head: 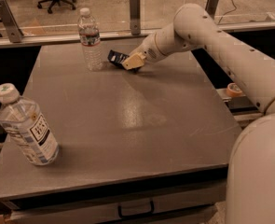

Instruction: Move rxbar blueberry near water bottle

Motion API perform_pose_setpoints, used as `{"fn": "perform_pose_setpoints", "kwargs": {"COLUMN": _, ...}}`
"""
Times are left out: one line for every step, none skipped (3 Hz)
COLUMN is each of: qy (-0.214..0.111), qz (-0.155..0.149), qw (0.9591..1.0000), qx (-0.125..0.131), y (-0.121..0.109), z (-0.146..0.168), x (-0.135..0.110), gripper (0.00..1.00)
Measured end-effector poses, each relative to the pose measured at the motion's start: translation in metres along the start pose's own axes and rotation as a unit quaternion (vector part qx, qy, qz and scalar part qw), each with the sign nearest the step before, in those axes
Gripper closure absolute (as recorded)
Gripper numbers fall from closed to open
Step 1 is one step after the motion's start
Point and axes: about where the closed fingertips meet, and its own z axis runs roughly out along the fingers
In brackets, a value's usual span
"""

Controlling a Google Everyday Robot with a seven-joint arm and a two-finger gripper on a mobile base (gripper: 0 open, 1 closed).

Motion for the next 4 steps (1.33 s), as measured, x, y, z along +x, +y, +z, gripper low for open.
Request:
{"fn": "perform_pose_setpoints", "kwargs": {"qy": 0.002, "qz": 0.005, "qw": 1.0, "qx": -0.006, "y": 0.005, "z": 0.004, "x": 0.002, "gripper": 0.12}}
{"fn": "perform_pose_setpoints", "kwargs": {"qy": 0.0, "qz": 0.004, "qw": 0.9999, "qx": -0.015, "y": 0.011, "z": 0.003, "x": 0.001, "gripper": 0.0}}
{"fn": "perform_pose_setpoints", "kwargs": {"qy": -0.012, "qz": -0.001, "qw": 0.9998, "qx": -0.012, "y": 0.014, "z": -0.018, "x": -0.002, "gripper": 0.0}}
{"fn": "perform_pose_setpoints", "kwargs": {"qy": -0.044, "qz": -0.01, "qw": 0.999, "qx": 0.005, "y": -0.002, "z": -0.075, "x": 0.004, "gripper": 0.0}}
